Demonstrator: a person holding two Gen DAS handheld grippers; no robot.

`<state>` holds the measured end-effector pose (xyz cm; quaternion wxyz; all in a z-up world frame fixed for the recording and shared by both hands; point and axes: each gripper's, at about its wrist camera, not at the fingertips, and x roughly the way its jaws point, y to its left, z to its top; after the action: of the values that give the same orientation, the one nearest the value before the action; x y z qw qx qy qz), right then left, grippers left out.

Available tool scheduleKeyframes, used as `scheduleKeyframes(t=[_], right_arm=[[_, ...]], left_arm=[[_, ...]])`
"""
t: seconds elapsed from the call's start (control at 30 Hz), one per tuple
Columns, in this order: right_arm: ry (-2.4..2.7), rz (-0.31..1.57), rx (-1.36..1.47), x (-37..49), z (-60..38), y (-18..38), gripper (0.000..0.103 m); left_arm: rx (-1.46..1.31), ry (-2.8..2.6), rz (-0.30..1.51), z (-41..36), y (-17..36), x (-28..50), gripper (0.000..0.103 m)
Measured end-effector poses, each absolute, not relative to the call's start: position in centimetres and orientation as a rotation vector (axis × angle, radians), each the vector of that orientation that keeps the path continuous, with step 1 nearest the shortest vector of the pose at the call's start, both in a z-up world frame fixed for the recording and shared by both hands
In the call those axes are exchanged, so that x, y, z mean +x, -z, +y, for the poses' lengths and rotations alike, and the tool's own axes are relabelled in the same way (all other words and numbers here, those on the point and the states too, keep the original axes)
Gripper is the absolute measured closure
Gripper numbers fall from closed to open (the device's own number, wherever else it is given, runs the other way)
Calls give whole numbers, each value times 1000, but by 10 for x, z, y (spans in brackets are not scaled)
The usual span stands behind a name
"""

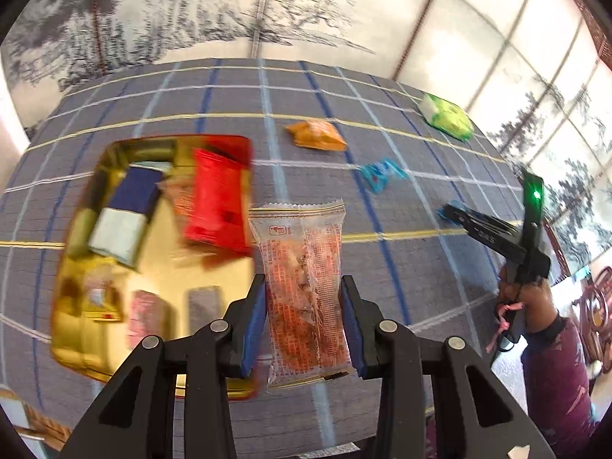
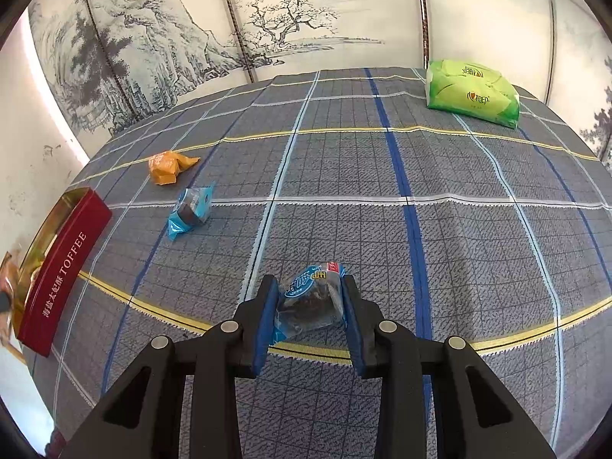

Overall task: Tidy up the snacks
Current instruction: 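Carry the cracker bag into the gold tray while the right gripper grasps a blue candy packet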

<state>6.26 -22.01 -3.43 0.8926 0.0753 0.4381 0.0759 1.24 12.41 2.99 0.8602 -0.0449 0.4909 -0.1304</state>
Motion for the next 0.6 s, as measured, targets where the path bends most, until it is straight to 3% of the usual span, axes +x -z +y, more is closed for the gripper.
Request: scheduleKeyframes(t=[0.27,0.6], right_arm=[[-154,910,147,63,-218,34,69],[-155,911,150,63,-218,34,69]], left_arm=[[-126,95,1004,192,-30,33,70],[-106,23,1028,215,-9,47,70]])
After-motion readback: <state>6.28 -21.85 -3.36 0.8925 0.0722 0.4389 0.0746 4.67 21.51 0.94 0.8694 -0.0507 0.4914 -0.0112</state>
